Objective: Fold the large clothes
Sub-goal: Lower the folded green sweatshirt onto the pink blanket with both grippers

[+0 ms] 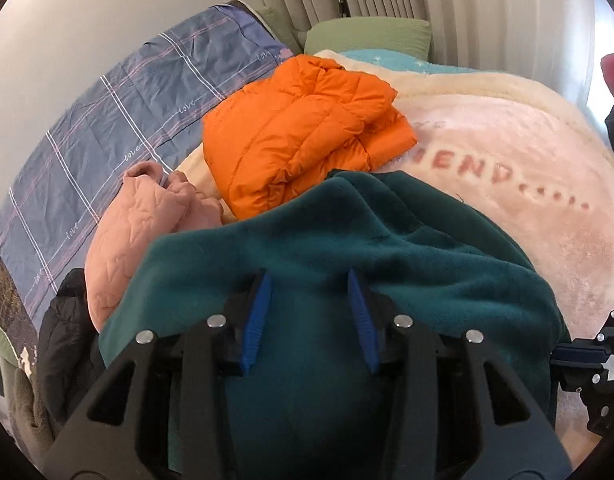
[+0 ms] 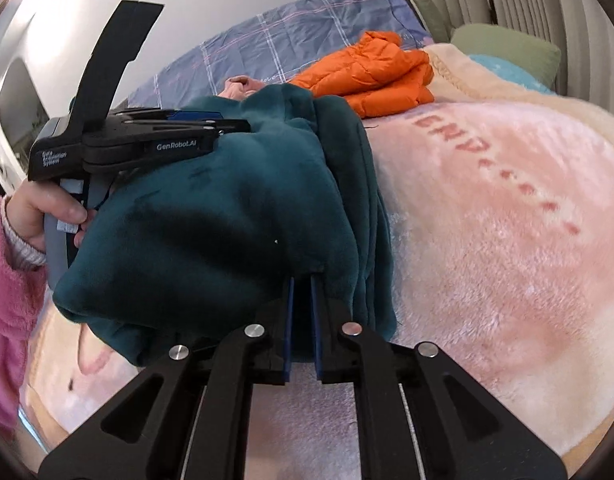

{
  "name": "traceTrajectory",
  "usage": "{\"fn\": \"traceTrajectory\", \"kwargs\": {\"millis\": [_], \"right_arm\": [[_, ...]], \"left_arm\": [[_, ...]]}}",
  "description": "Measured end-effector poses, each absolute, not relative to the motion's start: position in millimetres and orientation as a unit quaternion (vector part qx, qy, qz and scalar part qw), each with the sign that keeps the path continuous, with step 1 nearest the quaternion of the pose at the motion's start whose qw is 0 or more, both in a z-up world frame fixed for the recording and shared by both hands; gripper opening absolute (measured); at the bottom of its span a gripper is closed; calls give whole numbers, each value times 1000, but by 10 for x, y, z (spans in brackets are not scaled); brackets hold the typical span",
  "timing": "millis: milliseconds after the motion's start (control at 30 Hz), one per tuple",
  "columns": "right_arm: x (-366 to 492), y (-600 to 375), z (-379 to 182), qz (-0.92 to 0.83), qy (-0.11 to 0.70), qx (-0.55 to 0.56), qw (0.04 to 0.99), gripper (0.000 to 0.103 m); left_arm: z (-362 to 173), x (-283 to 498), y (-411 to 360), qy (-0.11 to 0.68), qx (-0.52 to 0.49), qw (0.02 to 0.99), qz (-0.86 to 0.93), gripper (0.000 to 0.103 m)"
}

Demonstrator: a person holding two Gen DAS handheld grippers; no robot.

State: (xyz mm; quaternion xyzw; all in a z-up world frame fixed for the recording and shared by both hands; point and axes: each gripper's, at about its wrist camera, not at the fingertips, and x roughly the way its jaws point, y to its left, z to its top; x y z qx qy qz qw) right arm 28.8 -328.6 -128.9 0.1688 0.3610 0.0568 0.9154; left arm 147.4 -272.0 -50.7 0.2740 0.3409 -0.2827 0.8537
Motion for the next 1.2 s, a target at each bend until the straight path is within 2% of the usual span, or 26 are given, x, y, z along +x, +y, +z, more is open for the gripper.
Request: {"fn": "traceTrajectory", "kwargs": {"millis": [200, 267, 300, 333, 467, 533, 733, 900, 1000, 1100, 1200], "right_arm": [[256, -3541, -907, 90, 332, 189, 920, 12], [376, -3684, -678, 87, 310, 195, 926, 16], [502, -3729, -581, 96, 306, 190, 928, 22], [608, -3747, -538, 110, 308, 188, 926, 27], [1380, -3818, -584, 141, 354, 214, 899, 29], [1684, -3753, -663, 140, 381, 215, 888, 34], [2131, -3647, -977, 94, 404, 219, 883, 31], [2227, -3613, -1128, 65, 411, 187, 890, 29], [2054, -3738, -1056, 69, 399, 209, 890, 29], [1378, -3862, -833, 48, 343, 224, 911, 29], [615, -3803, -700, 123, 292, 241, 917, 29]], "left_arm": [[-493, 1492, -2682, 339, 264, 855, -290, 41], [-483, 1494, -2665, 337, 258, 856, -294, 41], [-476, 1485, -2644, 333, 252, 859, -297, 41], [-469, 1473, -2626, 328, 247, 862, -298, 41], [-449, 1397, -2524, 309, 226, 873, -302, 41], [-443, 1393, -2493, 307, 220, 874, -305, 41], [-458, 1472, -2548, 320, 225, 868, -305, 41], [-603, 1824, -2829, 370, 253, 844, -293, 46], [-608, 1800, -2839, 368, 258, 844, -292, 46], [-578, 1735, -2674, 352, 234, 856, -297, 46], [-579, 1774, -2649, 357, 225, 855, -302, 46]]}}
